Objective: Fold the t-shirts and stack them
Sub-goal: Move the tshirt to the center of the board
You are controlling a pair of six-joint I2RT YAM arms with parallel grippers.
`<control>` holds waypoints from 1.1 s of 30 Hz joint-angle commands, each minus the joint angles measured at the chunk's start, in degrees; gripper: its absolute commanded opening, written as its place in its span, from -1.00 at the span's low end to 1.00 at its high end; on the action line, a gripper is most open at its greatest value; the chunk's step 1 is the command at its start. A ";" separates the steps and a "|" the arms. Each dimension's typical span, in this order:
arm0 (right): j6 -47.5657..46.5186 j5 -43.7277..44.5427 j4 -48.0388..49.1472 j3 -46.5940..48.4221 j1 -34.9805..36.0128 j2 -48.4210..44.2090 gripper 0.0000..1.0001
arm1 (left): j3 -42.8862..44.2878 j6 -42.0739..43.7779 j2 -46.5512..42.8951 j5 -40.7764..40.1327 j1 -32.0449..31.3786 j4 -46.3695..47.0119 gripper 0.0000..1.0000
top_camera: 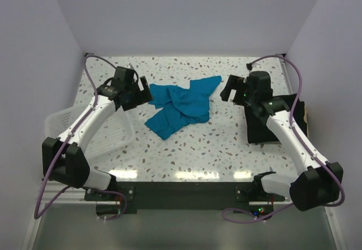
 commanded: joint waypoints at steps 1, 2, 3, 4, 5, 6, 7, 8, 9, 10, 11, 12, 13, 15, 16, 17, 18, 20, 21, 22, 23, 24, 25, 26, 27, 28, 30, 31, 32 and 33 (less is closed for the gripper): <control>-2.84 -3.47 -1.28 -0.68 0.02 0.66 0.97 | -3.87 3.74 -2.24 2.92 -0.43 0.99 0.80; -2.85 -4.00 -1.11 -0.59 0.63 1.97 0.97 | -5.70 3.74 -2.06 3.54 -0.60 2.39 0.79; -2.85 -4.53 -0.84 -0.33 1.16 2.94 0.97 | -6.33 3.74 -1.10 4.68 -0.78 2.75 0.79; -2.93 -4.97 -0.49 0.46 1.69 3.99 0.97 | -6.69 3.74 -0.40 5.04 -0.78 3.02 0.78; -3.20 -5.58 -0.14 1.25 3.35 6.61 0.96 | -6.86 3.74 0.48 5.30 -1.04 3.46 0.76; -3.72 -5.42 0.38 2.13 4.49 8.12 0.95 | -6.69 4.00 2.58 5.74 -1.22 3.72 0.75; -4.07 -4.89 0.56 4.40 5.99 9.53 0.94 | -6.52 4.00 3.64 5.74 -1.66 3.81 0.75; -4.34 -4.37 0.74 5.73 8.78 13.37 0.94 | -6.34 4.00 5.83 5.74 -1.75 4.51 0.74; -4.95 -4.10 0.83 7.31 10.03 15.32 0.94 | -6.16 4.00 6.89 6.44 -1.84 5.04 0.72; -5.04 -4.44 0.92 10.71 11.17 17.78 0.93 | -5.90 4.09 7.86 6.53 -1.92 5.30 0.70; -5.31 -4.97 0.92 12.49 13.01 21.89 0.92 | -5.38 4.26 9.87 6.71 -1.92 5.92 0.70; -6.00 -5.58 0.66 14.25 13.64 24.46 0.89 | -4.85 4.70 10.94 6.45 -1.92 5.83 0.70; -6.10 -6.20 0.30 18.01 14.17 26.66 0.87 | -4.32 5.14 11.90 6.27 -1.92 6.10 0.69; -6.63 -6.99 -1.27 23.46 14.79 32.79 0.84 | -2.65 5.84 14.45 5.31 -1.92 5.92 0.69; -6.71 -7.26 -1.80 25.15 14.96 34.49 0.83 | -1.95 6.37 15.25 5.04 -1.92 6.01 0.69; -6.89 -7.00 -2.16 26.73 15.05 36.42 0.82 | -0.90 6.81 16.47 4.52 -1.92 6.01 0.69; -6.89 -6.65 -2.07 29.18 15.05 39.13 0.82 | -0.45 7.16 16.92 2.34 -1.84 5.75 0.69; -6.71 -6.21 -2.07 31.74 15.14 42.05 0.82 | 1.21 7.86 18.23 0.74 -1.57 5.83 0.69; -6.63 -6.12 -2.59 34.37 15.14 43.19 0.81 | 1.83 8.13 18.59 0.73 -1.40 6.01 0.69; -6.37 -6.03 -2.86 35.61 15.14 45.55 0.81 | 2.97 8.48 19.46 0.82 -1.31 6.53 0.68; -5.75 -5.25 -3.12 36.58 15.14 46.36 0.80 | 3.59 9.09 19.99 0.56 -1.22 6.71 0.68; -5.31 -4.28 -4.17 38.42 15.14 47.41 0.80 | 4.29 9.36 20.61 0.47 -1.05 6.89 0.68; -4.96 -3.32 -4.62 38.96 15.05 48.64 0.79 | 4.91 9.62 21.22 0.47 -0.78 6.98 0.66; -4.61 -2.00 -4.62 39.14 15.05 49.09 0.79 | 6.04 9.80 22.53 0.47 -0.61 6.89 0.65; -4.17 -0.42 -4.79 39.66 15.05 49.44 0.79 | 6.66 10.24 23.16 -1.01 0.18 6.89 0.63; -4.08 0.64 -4.88 40.19 15.14 50.31 0.79 | 7.54 10.50 23.69 -1.11 0.53 6.98 0.60; -4.60 3.53 -5.67 42.90 15.14 51.55 0.80 | 7.81 11.56 24.13 -2.77 1.24 7.94 0.57; -4.87 4.51 -6.20 44.14 15.05 52.51 0.80 | 7.81 12.00 24.22 -3.30 1.50 9.07 0.55; -5.04 5.47 -6.90 45.71 15.05 54.35 0.80 | 7.99 12.52 24.74 -3.48 1.76 9.52 0.54; -4.96 7.40 -8.21 48.78 15.05 55.50 0.80 | 8.34 12.61 25.27 -3.14 2.38 9.61 0.53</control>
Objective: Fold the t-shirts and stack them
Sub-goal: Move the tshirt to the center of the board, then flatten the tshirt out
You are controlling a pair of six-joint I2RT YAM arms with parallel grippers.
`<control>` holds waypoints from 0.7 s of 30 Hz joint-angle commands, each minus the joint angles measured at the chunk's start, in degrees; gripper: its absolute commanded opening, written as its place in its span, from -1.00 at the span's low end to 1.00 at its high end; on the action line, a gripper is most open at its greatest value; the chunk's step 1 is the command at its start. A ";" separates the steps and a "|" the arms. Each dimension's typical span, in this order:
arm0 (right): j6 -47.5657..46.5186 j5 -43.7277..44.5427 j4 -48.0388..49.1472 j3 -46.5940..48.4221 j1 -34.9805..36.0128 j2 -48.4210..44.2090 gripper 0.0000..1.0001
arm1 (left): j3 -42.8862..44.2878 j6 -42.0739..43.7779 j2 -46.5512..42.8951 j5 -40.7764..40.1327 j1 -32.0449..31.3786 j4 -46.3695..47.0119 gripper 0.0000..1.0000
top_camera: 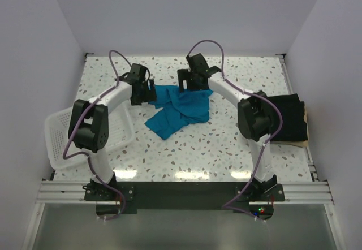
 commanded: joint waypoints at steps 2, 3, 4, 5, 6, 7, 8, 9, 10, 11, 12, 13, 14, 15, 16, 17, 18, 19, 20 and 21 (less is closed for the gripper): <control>0.03 8.23 -3.72 10.14 -0.25 5.23 0.80 | 3.51 2.78 2.87 -1.01 2.03 2.62 0.47; 0.03 9.02 -4.69 12.77 -0.33 6.12 0.80 | 3.69 2.87 3.40 -0.66 2.12 2.79 0.42; -0.06 10.42 -4.87 13.84 -0.42 6.83 0.80 | 3.87 2.87 3.93 -0.31 2.21 3.58 0.40; 0.03 11.13 -4.96 14.72 -0.34 7.53 0.80 | 3.87 2.87 4.98 0.48 2.21 3.93 0.39; 0.03 11.75 -5.31 16.29 -0.51 8.67 0.80 | 3.95 2.87 5.34 0.75 2.21 4.37 0.36; 0.03 13.23 -5.48 16.92 -0.51 9.29 0.80 | 3.95 2.69 5.78 1.01 2.21 5.25 0.33; 0.11 13.77 -5.40 17.36 -0.60 9.64 0.80 | 4.04 2.43 6.48 1.10 2.21 5.69 0.30; 0.20 14.38 -5.40 18.06 -0.69 10.26 0.80 | 4.30 2.43 6.92 1.10 2.21 6.30 0.25; 0.29 14.74 -5.22 18.24 -0.86 10.44 0.81 | 4.65 2.25 7.79 1.10 2.21 6.57 0.24; 0.46 14.91 -4.96 18.42 -1.04 10.61 0.81 | 4.92 2.08 8.15 2.41 2.12 6.66 0.22; 0.55 14.83 -4.70 18.51 -1.13 10.79 0.81 | 5.36 2.08 8.67 2.51 2.21 6.66 0.20; 0.55 14.83 -4.61 18.51 -1.30 11.05 0.81 | 6.06 1.90 9.55 2.51 2.21 6.83 0.18; 0.38 14.83 -4.61 18.77 -1.30 11.23 0.81 | 6.50 1.99 9.91 2.42 2.21 6.84 0.15; 0.38 14.83 -4.52 18.94 -1.39 11.40 0.81 | 6.85 1.99 10.35 2.51 2.12 6.84 0.08; 0.29 14.74 -4.52 19.12 -1.39 11.75 0.81 | 7.55 1.82 11.22 2.42 2.21 6.66 0.07; 0.12 14.74 -4.52 19.21 -1.56 12.02 0.82 | 7.91 1.90 11.58 2.68 2.21 6.57 0.04; 0.03 14.48 -4.26 19.56 -1.48 12.19 0.82 | 8.17 1.81 11.93 2.60 2.21 6.40 0.00; -0.23 14.22 -4.08 19.74 -1.56 12.54 0.82 | 8.43 1.81 12.54 2.60 2.21 6.48 -0.03; -0.67 13.95 -3.91 20.00 -1.65 13.33 0.82 | 8.52 1.64 12.72 2.77 2.21 6.66 -0.05; -0.85 13.34 -3.82 20.87 -1.65 13.95 0.82 | 8.53 1.64 13.07 2.86 2.21 6.75 -0.10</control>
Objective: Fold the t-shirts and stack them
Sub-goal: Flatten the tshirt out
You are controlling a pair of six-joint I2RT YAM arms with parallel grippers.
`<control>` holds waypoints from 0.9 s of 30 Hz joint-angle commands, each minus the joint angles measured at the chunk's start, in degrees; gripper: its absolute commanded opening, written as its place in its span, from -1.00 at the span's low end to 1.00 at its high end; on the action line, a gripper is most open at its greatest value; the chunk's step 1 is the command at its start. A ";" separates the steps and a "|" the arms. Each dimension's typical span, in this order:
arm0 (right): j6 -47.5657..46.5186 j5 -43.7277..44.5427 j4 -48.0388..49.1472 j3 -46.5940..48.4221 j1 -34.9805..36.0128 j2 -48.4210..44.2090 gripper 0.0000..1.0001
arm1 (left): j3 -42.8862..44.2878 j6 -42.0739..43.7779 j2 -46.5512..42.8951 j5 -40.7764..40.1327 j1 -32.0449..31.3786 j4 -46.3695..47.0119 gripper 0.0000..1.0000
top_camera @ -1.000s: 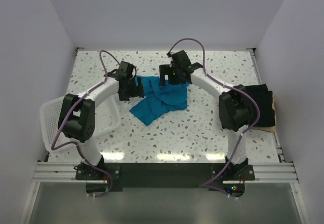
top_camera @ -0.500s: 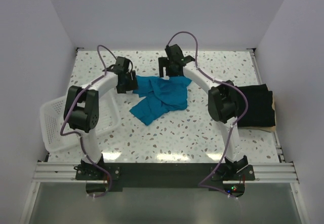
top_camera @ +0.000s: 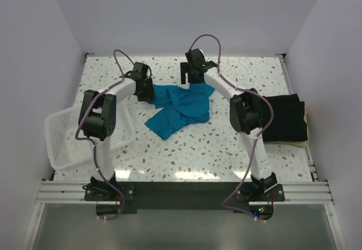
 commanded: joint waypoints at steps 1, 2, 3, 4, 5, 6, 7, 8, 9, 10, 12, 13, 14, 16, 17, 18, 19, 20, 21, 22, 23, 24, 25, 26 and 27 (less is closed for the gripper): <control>-0.87 0.46 0.18 4.00 -0.30 1.89 0.82 | 1.95 0.09 1.90 1.13 0.09 1.74 -0.13; -1.22 0.46 -0.08 4.79 -0.39 3.37 0.82 | 1.95 0.00 2.17 1.57 0.09 1.74 -0.17; -1.31 0.46 -0.60 6.45 -0.39 4.17 0.81 | 2.03 -0.09 2.35 2.01 0.09 1.83 -0.26; -1.40 0.63 -0.96 7.25 -0.47 4.87 0.80 | 2.03 -0.26 2.70 2.27 0.09 1.92 -0.33; -1.40 0.72 -1.31 8.04 -0.56 6.36 0.79 | 1.95 -0.53 2.96 2.80 0.09 1.92 -0.41; -1.40 0.64 -1.40 9.01 -0.65 6.90 0.77 | 2.03 -0.62 3.22 2.98 0.09 1.83 -0.54; -1.49 0.72 -1.31 9.37 -0.74 7.25 0.75 | 2.03 -0.70 3.40 3.15 0.09 1.83 -0.59; -1.49 0.90 -0.88 9.54 -0.83 7.95 0.73 | 2.03 -0.79 3.40 3.24 0.18 1.75 -0.63; -1.40 0.90 -0.87 9.81 -0.91 8.31 0.72 | 2.12 -0.79 3.32 3.24 0.18 1.66 -0.74; -1.23 0.72 -0.87 10.16 -1.18 8.40 0.71 | 2.21 -0.79 3.23 3.33 0.18 1.22 -0.80; -1.05 0.55 0.53 9.46 -1.27 8.14 0.65 | 2.56 -0.79 2.88 3.59 0.35 0.52 -0.93; -1.14 0.63 1.23 9.11 -1.27 8.05 0.64 | 2.56 -0.79 2.44 3.77 0.44 0.17 -0.96; -1.57 0.90 1.67 9.02 -1.27 8.22 0.62 | 2.48 -0.79 2.26 3.86 0.44 0.08 -0.99; -1.84 1.42 1.07 10.77 -1.44 9.97 0.55 | 2.21 -0.88 1.74 3.86 0.62 0.07 -1.00; -2.10 1.51 -0.16 12.60 -1.44 10.59 0.49 | 2.30 -0.97 1.65 4.29 0.71 -0.01 -1.00; -2.19 1.51 -0.86 13.41 -1.53 11.29 0.46 | 2.39 -0.97 1.56 4.56 0.79 -0.36 -1.00; -2.28 1.51 -1.22 13.85 -1.79 12.34 0.41 | 2.65 -0.97 1.47 4.74 0.88 -0.45 -1.00; -2.28 1.43 -1.75 14.20 -1.88 12.61 0.30 | 2.82 -1.06 1.38 4.74 1.06 -0.71 -1.00; -2.28 1.25 -1.75 14.03 -1.97 12.88 0.25 | 3.09 -0.97 1.21 4.82 1.15 -0.98 -1.00; -2.28 1.16 -1.84 13.86 -2.23 13.05 0.19 | 3.18 -1.06 0.94 4.83 1.15 -0.98 -1.00; -2.28 1.16 -2.27 13.68 -2.32 13.32 -0.03 | 3.26 -0.97 0.77 4.83 1.41 -1.07 -1.00; -2.28 1.16 -2.45 13.59 -2.49 13.41 -0.13 | 3.44 -0.97 0.59 4.74 1.50 -1.24 -1.00; -2.37 1.25 -2.63 13.42 -2.58 13.49 -0.20 | 3.79 -0.97 0.33 4.82 1.67 -1.33 -1.00; -2.37 1.34 -2.89 13.24 -2.76 13.84 -0.32 | 3.97 -0.97 0.15 4.91 1.85 -1.51 -1.00; -2.37 1.16 -3.07 13.15 -2.93 13.85 -0.41 | 4.49 -1.06 0.06 4.91 2.20 -1.86 -1.00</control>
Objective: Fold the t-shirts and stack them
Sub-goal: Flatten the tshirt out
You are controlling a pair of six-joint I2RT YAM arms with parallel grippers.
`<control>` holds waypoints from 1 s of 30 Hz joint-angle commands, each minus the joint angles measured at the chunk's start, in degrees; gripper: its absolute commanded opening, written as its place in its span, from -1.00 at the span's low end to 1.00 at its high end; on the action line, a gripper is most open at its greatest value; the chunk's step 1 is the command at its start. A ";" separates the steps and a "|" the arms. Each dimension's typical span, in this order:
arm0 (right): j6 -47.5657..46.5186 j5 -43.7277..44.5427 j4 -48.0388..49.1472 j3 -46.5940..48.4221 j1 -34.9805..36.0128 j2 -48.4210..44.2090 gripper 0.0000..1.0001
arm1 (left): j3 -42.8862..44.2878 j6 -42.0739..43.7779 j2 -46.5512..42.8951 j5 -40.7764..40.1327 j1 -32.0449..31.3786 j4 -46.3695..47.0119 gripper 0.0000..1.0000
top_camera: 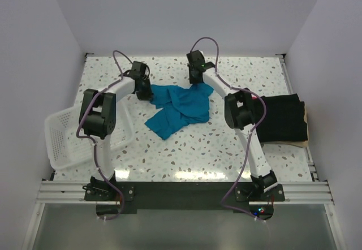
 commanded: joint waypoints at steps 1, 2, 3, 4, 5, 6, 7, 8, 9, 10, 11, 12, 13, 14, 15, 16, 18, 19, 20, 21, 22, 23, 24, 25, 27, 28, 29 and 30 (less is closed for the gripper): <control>-0.18 0.99 -2.57 1.13 -0.97 1.52 -0.51 | 3.14 -0.47 -1.84 1.00 1.39 -1.51 -1.00; 0.17 1.16 -3.09 1.22 -1.14 1.26 -0.75 | 3.49 -0.38 -2.10 0.74 1.91 -1.68 -1.00; 0.52 1.43 -3.27 1.13 -1.41 0.73 -0.88 | 4.36 -0.38 -2.36 0.56 2.27 -2.30 -1.00; 0.96 1.52 -3.36 0.95 -2.28 0.12 -1.00 | 4.72 -0.47 -2.98 0.21 2.62 -2.39 -1.00; 1.83 1.43 -3.27 0.52 -2.98 -0.58 -1.00 | 5.25 -0.64 -3.50 -0.31 3.67 -2.48 -1.00; 2.19 1.17 -3.44 0.43 -4.47 -2.50 -1.00 | 6.56 -0.73 -3.94 -0.32 4.29 -2.65 -1.00; 2.63 1.08 -3.62 0.43 -5.36 -3.66 -1.00 | 7.53 -0.82 -4.65 -0.40 4.90 -2.83 -1.00; 3.24 0.90 -4.14 0.25 -6.15 -5.15 -1.00 | 8.67 -0.82 -5.00 -0.93 6.04 -3.18 -1.00; 3.42 0.90 -4.24 0.08 -8.16 -8.03 -1.00 | 11.29 -0.82 -5.35 -1.37 6.57 -4.14 -1.00; 3.60 0.90 -4.32 -0.10 -9.13 -9.98 -1.00 | 12.79 -0.82 -5.88 -1.72 7.10 -4.76 -1.00; 3.77 0.55 -4.41 -0.45 -10.19 -11.65 -1.00 | 14.29 -0.56 -6.06 -2.68 8.24 -5.28 -1.00; 3.95 0.46 -4.59 -0.45 -12.20 -13.32 -1.00 | 17.18 -0.47 -6.49 -3.21 8.77 -6.42 -1.00; 4.47 0.20 -4.76 -0.37 -13.26 -17.08 -1.00 | 18.51 -0.38 -7.28 -3.74 9.38 -6.87 -1.00; 4.74 0.20 -5.11 -0.37 -14.32 -18.85 -1.00 | 19.74 -0.29 -7.81 -4.35 10.43 -7.39 -1.00; 5.00 0.28 -5.20 -0.45 -16.07 -20.87 -1.00 | 21.93 -0.29 -8.34 -5.93 10.97 -8.01 -1.00; 5.09 0.29 -5.12 -0.63 -16.96 -24.55 -1.00 | 22.73 -0.12 -9.82 -6.72 11.93 -8.28 -1.00; 4.66 1.16 -4.15 -1.50 -18.45 -28.61 -1.00 | 24.31 0.15 -11.59 -9.01 12.73 -8.10 -1.00; 3.61 1.86 -3.71 -1.77 -18.72 -32.20 -1.00 | 24.76 0.24 -13.42 -9.54 12.90 -8.10 -1.00; 2.99 2.56 -3.19 -1.95 -18.81 -33.71 -1.00 | 25.11 0.15 -14.31 -10.07 14.30 -8.02 -1.00; 2.29 3.27 -2.92 -2.03 -18.90 -35.20 -1.00 | 25.90 -0.03 -15.19 -10.16 14.75 -7.93 -1.00; 1.23 4.58 -2.48 -2.12 -18.99 -38.53 -1.00 | 26.60 -0.29 -16.77 -10.25 15.36 -8.01 -1.00; 0.79 5.11 -1.61 -2.65 -18.90 -40.04 -1.00 | 27.74 -0.29 -17.65 -10.60 15.72 -8.36 -1.00; 0.44 5.82 -0.99 -3.09 -18.90 -41.71 -1.00 | 28.19 -0.29 -19.49 -11.03 15.89 -8.37 -1.00; 0.08 6.78 -0.38 -3.70 -18.90 -43.38 -1.00 | 28.63 -0.20 -20.55 -11.47 15.89 -8.37 -1.00; -0.80 7.67 2.34 -5.98 -18.90 -48.74 -1.00 | 29.50 -0.12 -23.70 -12.97 16.07 -8.19 -1.00; -1.41 7.84 3.40 -7.03 -18.81 -50.41 -1.00 | 29.42 0.15 -24.77 -13.41 16.07 -7.93 -1.00; -1.59 8.02 5.76 -9.22 -18.90 -52.34 -1.00 | 29.33 0.50 -25.91 -14.28 16.07 -7.75 -1.00; -1.68 8.19 7.00 -10.29 -18.90 -55.66 -1.00 | 28.99 0.67 -28.18 -14.81 16.07 -7.58 -1.00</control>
